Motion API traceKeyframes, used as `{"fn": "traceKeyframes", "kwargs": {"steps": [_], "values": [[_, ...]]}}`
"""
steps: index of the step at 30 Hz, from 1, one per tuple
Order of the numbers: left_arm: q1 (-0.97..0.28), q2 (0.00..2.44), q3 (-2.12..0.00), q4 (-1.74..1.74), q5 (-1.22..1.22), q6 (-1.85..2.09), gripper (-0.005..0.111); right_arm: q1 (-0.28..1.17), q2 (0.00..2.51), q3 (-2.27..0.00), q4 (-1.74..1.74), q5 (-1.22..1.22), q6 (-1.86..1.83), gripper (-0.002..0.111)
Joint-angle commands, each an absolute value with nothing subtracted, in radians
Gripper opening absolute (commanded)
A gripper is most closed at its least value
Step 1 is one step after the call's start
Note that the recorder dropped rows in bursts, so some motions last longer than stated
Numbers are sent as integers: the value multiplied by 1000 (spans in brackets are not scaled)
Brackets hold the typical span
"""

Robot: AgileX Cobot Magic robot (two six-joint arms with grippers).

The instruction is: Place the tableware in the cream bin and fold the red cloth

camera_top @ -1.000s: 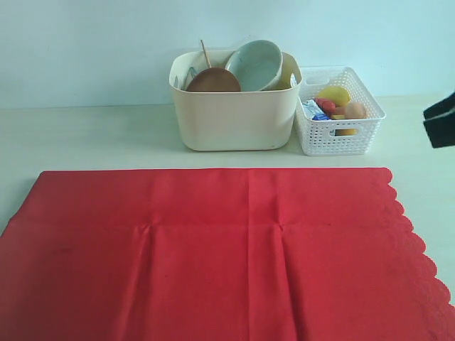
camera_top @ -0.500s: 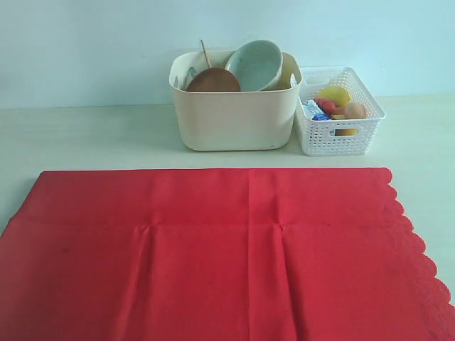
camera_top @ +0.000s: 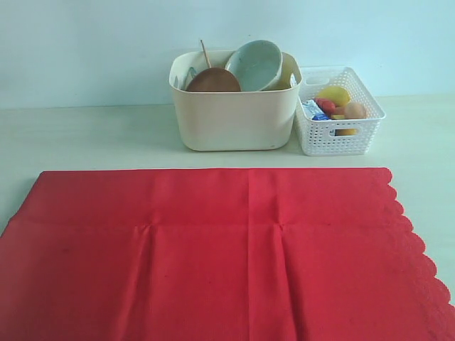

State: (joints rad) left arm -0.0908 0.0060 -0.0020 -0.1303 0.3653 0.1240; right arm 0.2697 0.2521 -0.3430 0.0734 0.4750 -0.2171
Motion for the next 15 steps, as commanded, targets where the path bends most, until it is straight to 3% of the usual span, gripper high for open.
{"fn": "traceKeyframes", "kwargs": {"steps": [1, 15], "values": [[-122, 0, 0, -134, 356, 122, 0, 268, 244, -335, 62, 471, -215, 0], [-153, 0, -47, -134, 395, 122, 0, 268, 244, -335, 62, 476, -215, 0]]}}
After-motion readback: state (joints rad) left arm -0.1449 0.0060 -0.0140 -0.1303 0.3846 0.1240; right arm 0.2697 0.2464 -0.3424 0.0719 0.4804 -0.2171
